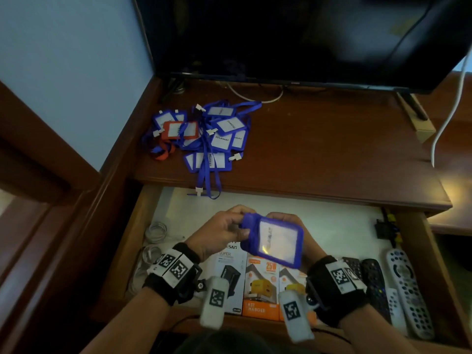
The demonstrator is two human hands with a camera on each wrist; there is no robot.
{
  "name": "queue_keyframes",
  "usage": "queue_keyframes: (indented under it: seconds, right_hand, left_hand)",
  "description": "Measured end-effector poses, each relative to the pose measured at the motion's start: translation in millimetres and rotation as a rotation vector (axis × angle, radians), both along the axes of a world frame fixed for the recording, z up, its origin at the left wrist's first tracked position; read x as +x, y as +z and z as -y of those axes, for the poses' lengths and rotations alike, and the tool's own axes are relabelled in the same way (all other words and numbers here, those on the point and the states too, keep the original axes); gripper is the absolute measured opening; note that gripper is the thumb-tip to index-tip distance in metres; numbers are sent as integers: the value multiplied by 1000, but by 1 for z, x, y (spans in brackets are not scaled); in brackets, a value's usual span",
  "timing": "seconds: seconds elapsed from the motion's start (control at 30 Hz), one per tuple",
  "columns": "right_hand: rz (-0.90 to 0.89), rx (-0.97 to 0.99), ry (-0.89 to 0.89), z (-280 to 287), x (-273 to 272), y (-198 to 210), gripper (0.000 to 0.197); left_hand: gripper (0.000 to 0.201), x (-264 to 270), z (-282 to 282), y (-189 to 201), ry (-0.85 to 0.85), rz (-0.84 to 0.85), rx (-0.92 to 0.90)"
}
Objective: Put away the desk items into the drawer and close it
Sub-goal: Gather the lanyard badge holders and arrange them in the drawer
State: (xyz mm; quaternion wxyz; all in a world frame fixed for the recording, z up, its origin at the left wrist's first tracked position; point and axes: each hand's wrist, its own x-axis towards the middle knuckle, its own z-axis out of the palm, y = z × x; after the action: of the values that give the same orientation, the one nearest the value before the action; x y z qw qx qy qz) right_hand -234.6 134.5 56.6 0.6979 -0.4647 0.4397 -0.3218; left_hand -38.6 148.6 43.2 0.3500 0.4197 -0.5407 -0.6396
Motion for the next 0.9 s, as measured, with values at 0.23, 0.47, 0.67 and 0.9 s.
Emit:
queue_keyframes:
  seconds: [0.23,0.47,0.67,0.9]
  right_hand:
    - [57,27,-102,3,35,1,3]
    - [149,163,-86,4,73,-5,14]
    - [-98,233,-17,13,82,-16,25]
    - [-311,194,-22,36,91,-17,22]
  left_hand:
    - [34,-3,1,9,309,-274,-13]
    - [27,35,-4,12,358,-204,19]
    - [11,102,-20,-7,297,357,104]
    - [16,132,-38,-25,-133,1167,181]
